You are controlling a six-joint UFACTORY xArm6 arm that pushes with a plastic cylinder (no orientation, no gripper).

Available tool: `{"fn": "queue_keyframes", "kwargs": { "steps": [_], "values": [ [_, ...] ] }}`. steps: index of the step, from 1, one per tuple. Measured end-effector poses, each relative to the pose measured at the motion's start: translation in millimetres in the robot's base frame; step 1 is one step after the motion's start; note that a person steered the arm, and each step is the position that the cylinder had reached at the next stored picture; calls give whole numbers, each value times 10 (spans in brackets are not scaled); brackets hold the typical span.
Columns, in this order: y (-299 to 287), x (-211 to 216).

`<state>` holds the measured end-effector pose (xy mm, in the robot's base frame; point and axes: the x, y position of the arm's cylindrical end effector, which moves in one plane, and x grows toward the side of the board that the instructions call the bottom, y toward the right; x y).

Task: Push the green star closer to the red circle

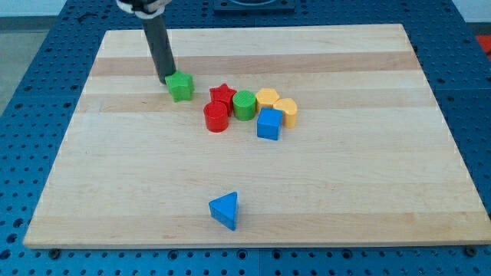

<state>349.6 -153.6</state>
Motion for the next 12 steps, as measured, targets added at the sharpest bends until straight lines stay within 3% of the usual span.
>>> {"fn": "queue_keyframes", "kwargs": {
  "steps": [1, 3, 6, 10, 12],
  "values": [
    [-27, 279],
    [-514, 5],
    [222, -150],
    [254, 945],
    [-177, 1035]
  ]
}}
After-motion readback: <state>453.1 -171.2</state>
